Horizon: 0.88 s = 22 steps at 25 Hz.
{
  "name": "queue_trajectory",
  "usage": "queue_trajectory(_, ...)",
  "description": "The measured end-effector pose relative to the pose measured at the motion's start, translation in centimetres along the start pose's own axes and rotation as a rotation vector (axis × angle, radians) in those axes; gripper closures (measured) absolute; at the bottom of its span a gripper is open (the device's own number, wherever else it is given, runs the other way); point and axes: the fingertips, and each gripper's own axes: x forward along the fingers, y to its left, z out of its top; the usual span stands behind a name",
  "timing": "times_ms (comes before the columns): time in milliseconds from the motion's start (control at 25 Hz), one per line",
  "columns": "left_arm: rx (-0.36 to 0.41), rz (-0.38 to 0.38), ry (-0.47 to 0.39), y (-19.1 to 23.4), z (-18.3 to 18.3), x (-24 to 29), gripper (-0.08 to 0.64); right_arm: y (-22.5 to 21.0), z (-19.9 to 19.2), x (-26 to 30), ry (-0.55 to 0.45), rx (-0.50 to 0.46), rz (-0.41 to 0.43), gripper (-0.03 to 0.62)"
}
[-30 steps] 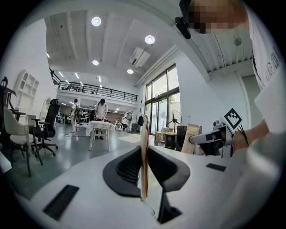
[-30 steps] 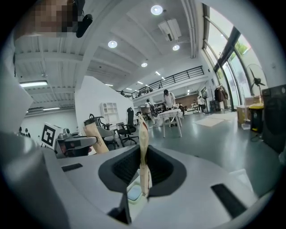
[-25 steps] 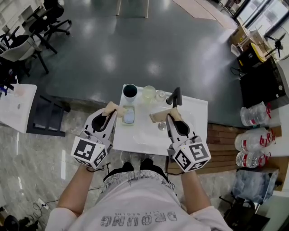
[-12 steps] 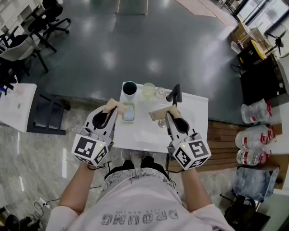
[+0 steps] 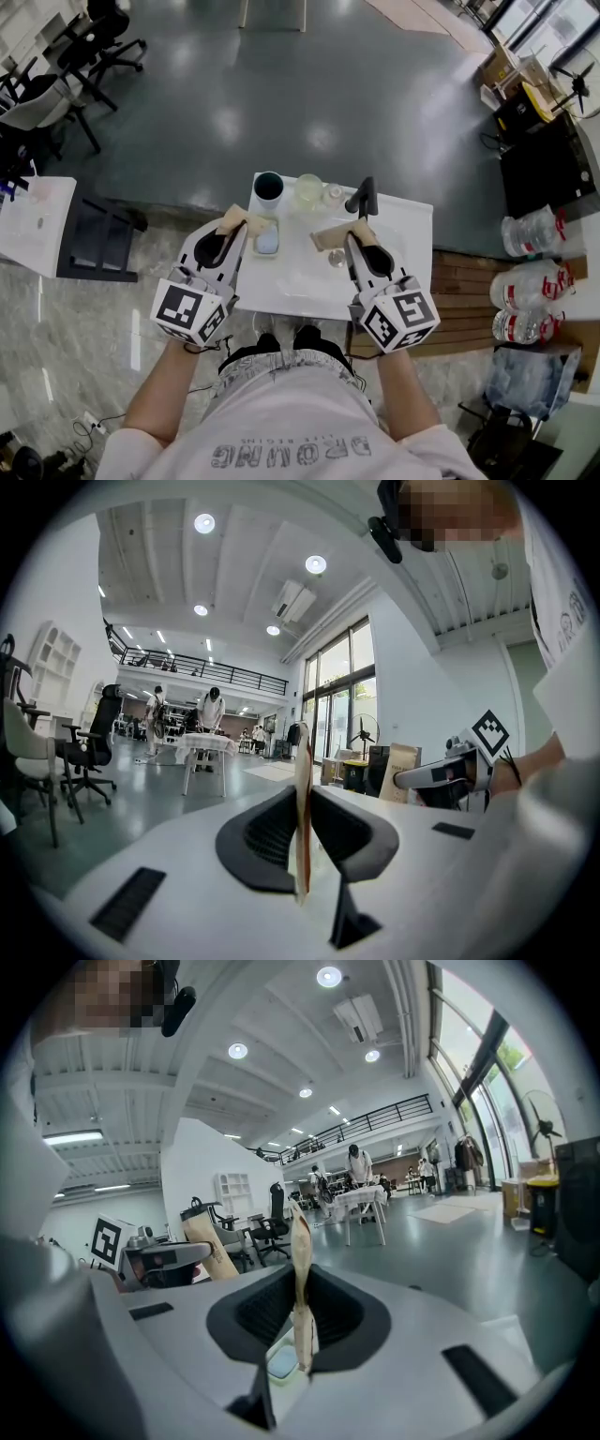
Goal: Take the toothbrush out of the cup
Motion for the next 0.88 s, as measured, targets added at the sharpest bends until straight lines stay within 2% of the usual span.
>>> queue_trajectory(880,0.011,-0.003,-0.006,-0.28,0.14,0.66,0.499,-0.09,0.06,0.29,0.037,0.001,0.015,0.540)
